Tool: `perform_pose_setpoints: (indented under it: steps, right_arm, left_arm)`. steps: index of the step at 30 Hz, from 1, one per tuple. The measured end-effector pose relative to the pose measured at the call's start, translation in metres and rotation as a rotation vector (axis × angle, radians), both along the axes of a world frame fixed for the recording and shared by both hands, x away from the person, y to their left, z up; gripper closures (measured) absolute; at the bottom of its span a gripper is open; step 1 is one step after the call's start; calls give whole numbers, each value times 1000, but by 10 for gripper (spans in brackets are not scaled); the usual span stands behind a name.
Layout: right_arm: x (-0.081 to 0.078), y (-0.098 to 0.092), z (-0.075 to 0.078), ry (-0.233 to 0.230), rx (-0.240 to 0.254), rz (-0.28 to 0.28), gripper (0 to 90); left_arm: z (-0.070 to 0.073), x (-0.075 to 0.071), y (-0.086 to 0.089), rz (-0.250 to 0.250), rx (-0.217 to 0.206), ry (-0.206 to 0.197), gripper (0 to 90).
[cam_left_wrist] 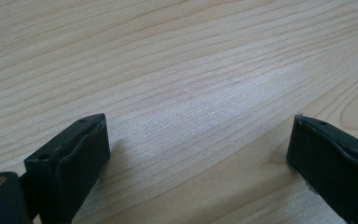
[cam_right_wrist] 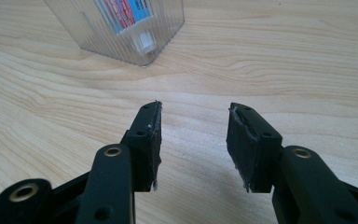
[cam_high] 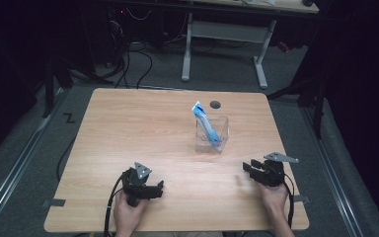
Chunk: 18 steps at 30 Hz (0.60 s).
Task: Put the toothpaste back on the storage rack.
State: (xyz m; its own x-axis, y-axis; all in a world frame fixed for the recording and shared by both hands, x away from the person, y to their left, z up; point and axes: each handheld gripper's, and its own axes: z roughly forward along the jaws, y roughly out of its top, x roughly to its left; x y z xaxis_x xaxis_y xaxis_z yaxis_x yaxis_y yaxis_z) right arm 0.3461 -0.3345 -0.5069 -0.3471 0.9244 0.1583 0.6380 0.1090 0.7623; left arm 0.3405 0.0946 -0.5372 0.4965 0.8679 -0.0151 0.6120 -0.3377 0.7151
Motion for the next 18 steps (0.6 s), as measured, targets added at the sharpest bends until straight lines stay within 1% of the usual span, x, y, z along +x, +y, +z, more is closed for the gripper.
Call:
perform_pose_setpoints:
  steps: [7, 12, 18]
  right_arm:
    - [2, 3, -8, 9, -12, -1, 533]
    - [2, 5, -12, 23, -18, -10, 521]
    - [2, 6, -16, 23, -26, -16, 511]
  left_arm:
    - [0, 0, 0, 0, 0, 0, 59]
    - [0, 0, 0, 0, 0, 0, 59]
    - [0, 0, 0, 0, 0, 0, 59]
